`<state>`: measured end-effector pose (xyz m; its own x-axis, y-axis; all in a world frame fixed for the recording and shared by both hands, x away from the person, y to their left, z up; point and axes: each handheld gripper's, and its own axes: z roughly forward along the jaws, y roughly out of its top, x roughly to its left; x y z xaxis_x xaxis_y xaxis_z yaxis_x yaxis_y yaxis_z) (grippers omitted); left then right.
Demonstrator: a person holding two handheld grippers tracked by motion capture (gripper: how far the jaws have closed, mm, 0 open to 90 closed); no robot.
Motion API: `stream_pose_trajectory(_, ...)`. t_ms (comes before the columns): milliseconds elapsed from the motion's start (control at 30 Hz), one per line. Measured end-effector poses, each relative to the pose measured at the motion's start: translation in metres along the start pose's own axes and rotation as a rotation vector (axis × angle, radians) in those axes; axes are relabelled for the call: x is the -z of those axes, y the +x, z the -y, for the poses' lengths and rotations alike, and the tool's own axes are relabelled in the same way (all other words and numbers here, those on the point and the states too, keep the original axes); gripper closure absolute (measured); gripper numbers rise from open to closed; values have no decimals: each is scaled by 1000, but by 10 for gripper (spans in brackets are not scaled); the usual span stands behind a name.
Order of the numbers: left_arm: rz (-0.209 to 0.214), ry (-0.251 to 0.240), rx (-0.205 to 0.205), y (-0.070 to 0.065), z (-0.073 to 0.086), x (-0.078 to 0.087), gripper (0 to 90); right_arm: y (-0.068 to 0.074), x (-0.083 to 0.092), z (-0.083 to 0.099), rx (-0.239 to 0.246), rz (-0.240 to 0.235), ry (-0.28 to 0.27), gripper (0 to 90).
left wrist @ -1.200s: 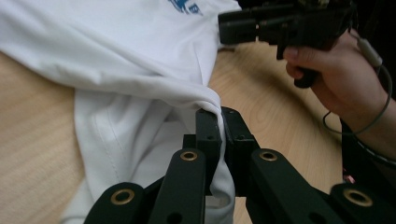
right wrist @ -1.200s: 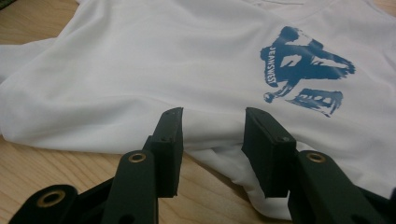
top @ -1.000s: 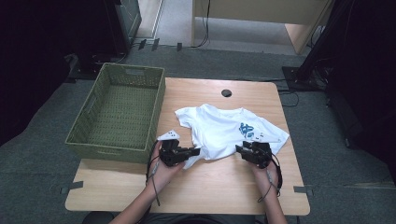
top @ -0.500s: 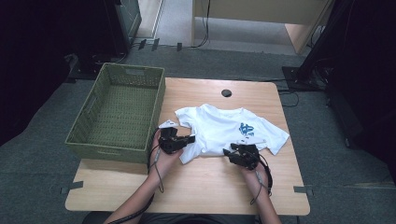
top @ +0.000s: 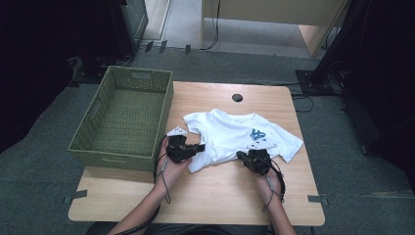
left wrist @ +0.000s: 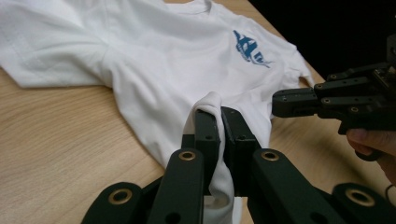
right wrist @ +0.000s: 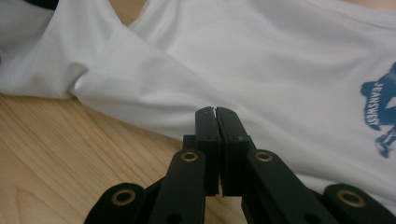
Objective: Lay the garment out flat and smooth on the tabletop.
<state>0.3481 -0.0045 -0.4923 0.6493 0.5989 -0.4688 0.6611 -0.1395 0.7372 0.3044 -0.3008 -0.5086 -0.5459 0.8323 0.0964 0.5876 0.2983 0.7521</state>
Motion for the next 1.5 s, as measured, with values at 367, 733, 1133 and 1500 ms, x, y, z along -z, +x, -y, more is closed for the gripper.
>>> stream_pose_trajectory(367,30,-23,2,-7,-19,4,856,-26,26,-27,-39,27,-64,898)
stream_pose_trajectory(733,-40,19,50,18,-29,-22,806,-53,7,-51,-72,42,-38,897)
stream_pose_trajectory(1133,-101,-76,-14,12,-30,-9,561,-67,-38,-45,-94,59,52,894)
stream_pose_trajectory(1500,-64,-16,-68,-3,-14,-14,511,-67,-39,-41,-96,62,48,748)
